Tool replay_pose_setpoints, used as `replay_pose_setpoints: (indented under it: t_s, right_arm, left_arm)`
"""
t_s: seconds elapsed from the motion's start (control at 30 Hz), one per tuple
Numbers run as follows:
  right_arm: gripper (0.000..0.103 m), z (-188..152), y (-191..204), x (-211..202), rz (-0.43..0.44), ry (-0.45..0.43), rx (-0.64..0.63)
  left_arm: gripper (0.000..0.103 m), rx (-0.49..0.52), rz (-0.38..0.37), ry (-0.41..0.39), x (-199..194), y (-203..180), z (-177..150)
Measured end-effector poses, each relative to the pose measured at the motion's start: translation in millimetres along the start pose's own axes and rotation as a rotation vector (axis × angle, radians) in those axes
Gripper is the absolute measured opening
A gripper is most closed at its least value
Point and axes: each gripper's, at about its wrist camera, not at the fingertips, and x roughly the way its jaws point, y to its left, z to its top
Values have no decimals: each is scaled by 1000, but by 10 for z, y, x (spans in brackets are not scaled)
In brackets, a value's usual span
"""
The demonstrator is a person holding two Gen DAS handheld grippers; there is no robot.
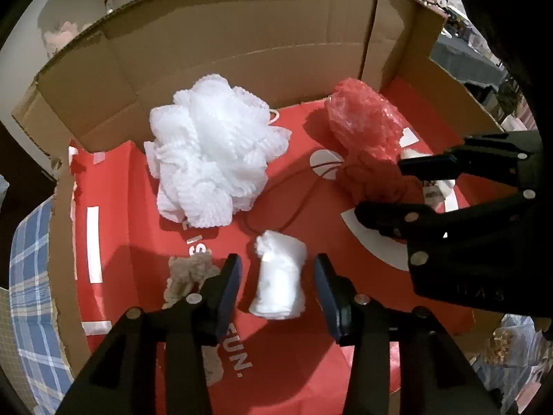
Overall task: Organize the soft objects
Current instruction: 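Open the left tool to drop the cloth while the right releases the red plush, then withdraw both open tools from the box back over the table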
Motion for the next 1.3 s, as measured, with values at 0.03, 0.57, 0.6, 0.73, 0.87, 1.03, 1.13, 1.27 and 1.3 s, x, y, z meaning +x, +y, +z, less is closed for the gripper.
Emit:
replay_pose_setpoints:
  t_s: [0.03, 0.57, 0.6, 0.73, 0.87, 1.03, 1.13, 1.27, 1.3]
  right_arm:
    - [52, -9, 2, -9, -1, -2, 2]
    - [69, -241, -36, -934, -6, -155, 52]
    - [70, -283, -23, -1035, -5, -171, 54]
    - [74, -463, 0, -1419, -26, -253, 57]
    - [75, -648, 130, -1690, -29, -326, 67]
    - [76, -983, 197, -2075, -45, -433, 65]
    - [77, -1229, 231, -2309, -41, -493, 80]
    - [85, -1613, 294, -2621, -25, -581, 92]
    - [87, -1703, 322, -2677, -34, -602, 88]
  left_arm:
    - [48, -1, -4, -1, 2, -4, 8]
    - [78, -53, -13, -174, -870, 2, -284]
    - [80, -63, -18, -191, -939, 3, -310]
    - [86, -93, -54, -264, -1247, -18, -449]
    - [91, -95, -49, -350, -1540, -125, -617]
    - [95, -76, -25, -466, -1963, -281, -901]
    - [98, -74, -27, -531, -2197, -393, -1103]
    - [103, -66, -16, -617, -2443, -571, -1401]
    - [103, -66, -16, -637, -2493, -613, -1471]
